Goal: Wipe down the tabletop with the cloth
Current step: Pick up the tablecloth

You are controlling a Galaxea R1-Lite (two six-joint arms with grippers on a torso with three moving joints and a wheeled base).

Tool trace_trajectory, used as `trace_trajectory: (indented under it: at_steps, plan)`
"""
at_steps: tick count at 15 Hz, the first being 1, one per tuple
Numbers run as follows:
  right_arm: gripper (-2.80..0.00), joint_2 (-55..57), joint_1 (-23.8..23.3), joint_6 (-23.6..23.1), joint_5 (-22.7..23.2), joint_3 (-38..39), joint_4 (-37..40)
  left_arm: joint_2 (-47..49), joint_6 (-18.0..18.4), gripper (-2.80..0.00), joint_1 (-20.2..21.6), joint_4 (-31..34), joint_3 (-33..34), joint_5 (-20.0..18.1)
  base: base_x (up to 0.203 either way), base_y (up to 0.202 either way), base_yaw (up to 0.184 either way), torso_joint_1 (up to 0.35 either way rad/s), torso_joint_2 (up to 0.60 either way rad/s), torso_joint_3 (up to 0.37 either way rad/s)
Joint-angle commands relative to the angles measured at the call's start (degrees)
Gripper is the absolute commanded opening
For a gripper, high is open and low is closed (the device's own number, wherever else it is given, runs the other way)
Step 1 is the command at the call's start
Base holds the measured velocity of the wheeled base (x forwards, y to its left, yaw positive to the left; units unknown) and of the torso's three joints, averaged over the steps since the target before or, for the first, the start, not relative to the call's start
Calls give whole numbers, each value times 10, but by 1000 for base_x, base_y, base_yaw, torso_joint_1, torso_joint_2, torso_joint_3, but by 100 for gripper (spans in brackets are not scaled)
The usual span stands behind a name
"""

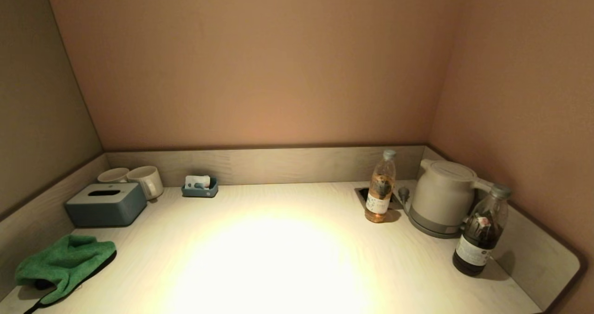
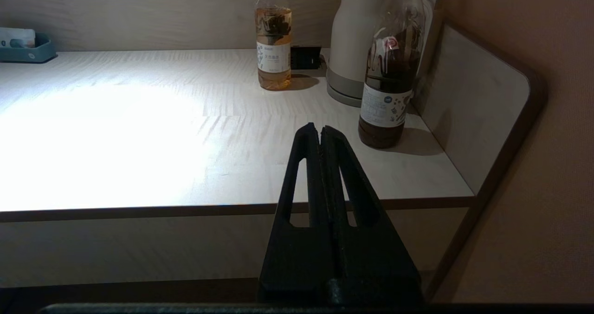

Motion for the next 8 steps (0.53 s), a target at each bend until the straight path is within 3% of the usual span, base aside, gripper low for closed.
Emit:
trace_trajectory:
  at_steps: [1, 5, 8]
  plan:
    - [-280, 1, -1, 0, 0, 0, -1, 0, 0, -280, 0, 0, 0, 1, 0, 0, 0, 0, 0, 0]
    - [-280, 1, 0, 0, 0, 0, 0, 0, -4, -280, 0, 0, -17, 2, 0, 0, 0, 0, 0, 0]
    - [-280, 1, 0, 0, 0, 0, -1, 7, -30, -280, 0, 26, -112, -2, 0, 0, 0, 0, 0, 0]
